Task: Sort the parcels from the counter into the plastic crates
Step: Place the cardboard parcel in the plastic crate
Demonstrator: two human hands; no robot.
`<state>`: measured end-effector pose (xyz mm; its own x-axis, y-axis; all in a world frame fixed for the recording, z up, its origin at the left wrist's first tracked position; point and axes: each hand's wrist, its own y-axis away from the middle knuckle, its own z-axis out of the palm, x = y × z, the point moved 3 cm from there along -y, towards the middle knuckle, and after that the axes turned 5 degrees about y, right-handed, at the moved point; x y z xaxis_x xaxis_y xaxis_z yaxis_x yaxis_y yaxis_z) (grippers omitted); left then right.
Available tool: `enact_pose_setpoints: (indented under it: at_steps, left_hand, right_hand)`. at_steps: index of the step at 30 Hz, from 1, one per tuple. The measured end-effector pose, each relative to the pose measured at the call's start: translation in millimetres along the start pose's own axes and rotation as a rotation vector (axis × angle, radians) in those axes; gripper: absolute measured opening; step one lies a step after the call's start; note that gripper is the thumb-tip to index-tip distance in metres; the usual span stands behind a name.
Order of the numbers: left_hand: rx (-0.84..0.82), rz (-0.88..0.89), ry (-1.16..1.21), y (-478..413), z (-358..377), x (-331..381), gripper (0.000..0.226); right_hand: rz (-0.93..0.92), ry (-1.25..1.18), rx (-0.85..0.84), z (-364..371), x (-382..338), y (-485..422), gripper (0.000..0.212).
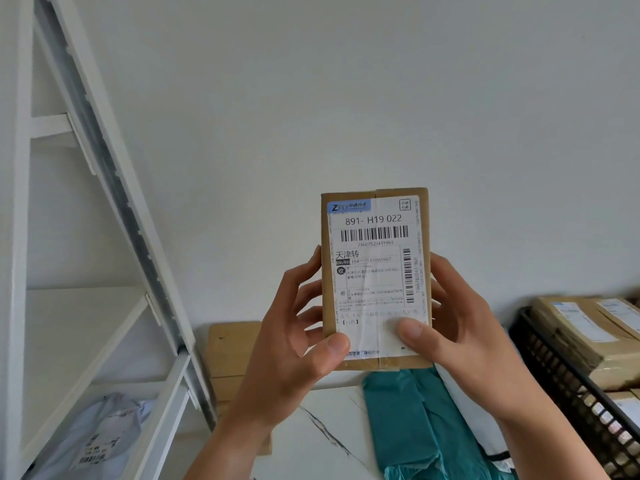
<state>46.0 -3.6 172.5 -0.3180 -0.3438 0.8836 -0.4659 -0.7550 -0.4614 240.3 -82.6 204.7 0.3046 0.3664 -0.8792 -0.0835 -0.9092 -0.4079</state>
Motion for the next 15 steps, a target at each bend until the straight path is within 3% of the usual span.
enact_pose_setpoints:
  at_steps: [7, 15]
  left_hand:
    - [-0.012, 0.049, 0.028, -7.0, -1.3, 8.3, 0.076]
    - [-0.037, 0.108, 0.005, -2.7, -8.5, 7.9, 0.080]
  right_hand:
    - [-0.050, 0.011, 0.006, -0.7, -6.7, -4.5, 0.091]
    - [-0.139, -0.016, -0.001, 7.0, -4.0, -0.3, 0.081]
